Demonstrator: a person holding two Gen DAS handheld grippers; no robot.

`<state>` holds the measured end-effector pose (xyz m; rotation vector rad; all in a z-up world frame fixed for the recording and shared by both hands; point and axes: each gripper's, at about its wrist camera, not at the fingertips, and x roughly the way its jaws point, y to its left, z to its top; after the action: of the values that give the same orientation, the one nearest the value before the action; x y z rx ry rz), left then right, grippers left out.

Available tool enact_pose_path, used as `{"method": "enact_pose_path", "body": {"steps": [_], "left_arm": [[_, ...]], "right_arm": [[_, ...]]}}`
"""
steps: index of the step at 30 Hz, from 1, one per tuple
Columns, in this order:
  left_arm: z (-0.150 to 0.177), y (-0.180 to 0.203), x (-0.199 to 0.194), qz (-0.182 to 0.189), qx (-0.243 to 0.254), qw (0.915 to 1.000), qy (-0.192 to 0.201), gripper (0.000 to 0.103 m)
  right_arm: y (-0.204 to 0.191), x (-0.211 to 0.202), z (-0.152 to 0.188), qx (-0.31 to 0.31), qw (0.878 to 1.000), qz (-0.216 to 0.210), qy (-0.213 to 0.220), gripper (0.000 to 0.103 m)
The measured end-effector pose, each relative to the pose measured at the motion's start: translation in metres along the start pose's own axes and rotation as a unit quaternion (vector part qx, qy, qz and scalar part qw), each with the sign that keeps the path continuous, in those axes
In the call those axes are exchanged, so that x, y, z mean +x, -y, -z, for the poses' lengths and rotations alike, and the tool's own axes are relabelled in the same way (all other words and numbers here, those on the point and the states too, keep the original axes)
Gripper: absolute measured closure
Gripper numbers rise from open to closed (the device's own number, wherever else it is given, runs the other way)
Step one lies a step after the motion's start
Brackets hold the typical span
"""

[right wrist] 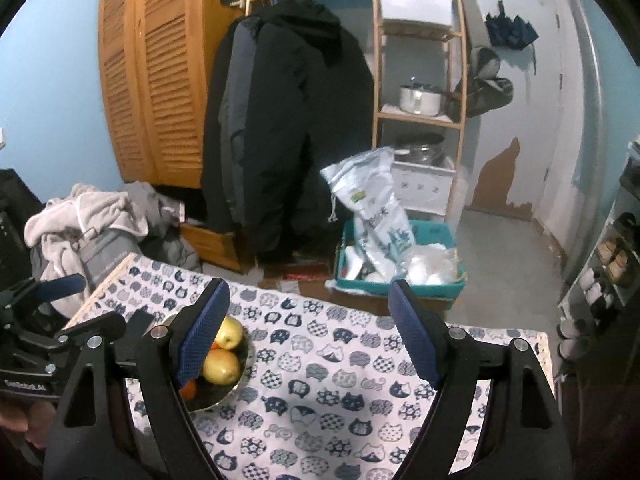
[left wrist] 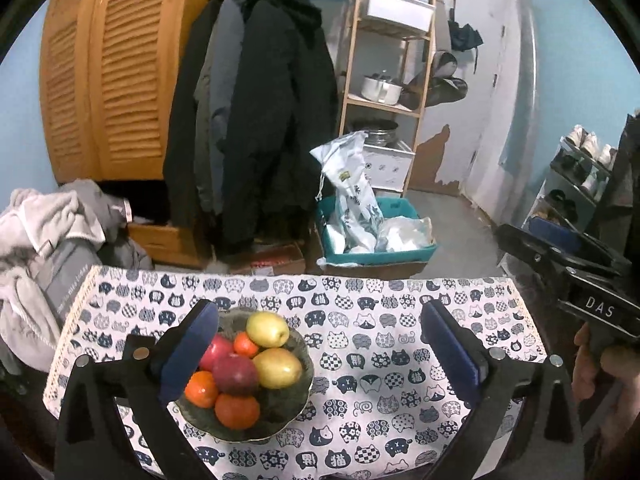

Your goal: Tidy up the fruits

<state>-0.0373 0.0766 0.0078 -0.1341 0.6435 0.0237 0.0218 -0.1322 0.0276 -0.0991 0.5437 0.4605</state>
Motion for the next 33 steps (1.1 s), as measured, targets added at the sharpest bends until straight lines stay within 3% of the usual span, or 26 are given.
{"method": "enact_pose_path", "body": {"steps": [12, 33], "left_arm": [[-0.004, 0.018, 0.002, -0.015, 0.019, 0.9997, 0.006, 0.001], [-0.003, 0.015, 0.008, -0.033, 0.012, 0.9993, -0.01, 0.001]], "right_arm": [[0.03, -0.01, 0.009, 0.019, 1.0, 0.015, 0.003, 0.023], [0.029, 0.002, 0.017, 0.026, 0.998, 0.017, -0.056, 0.023]]}}
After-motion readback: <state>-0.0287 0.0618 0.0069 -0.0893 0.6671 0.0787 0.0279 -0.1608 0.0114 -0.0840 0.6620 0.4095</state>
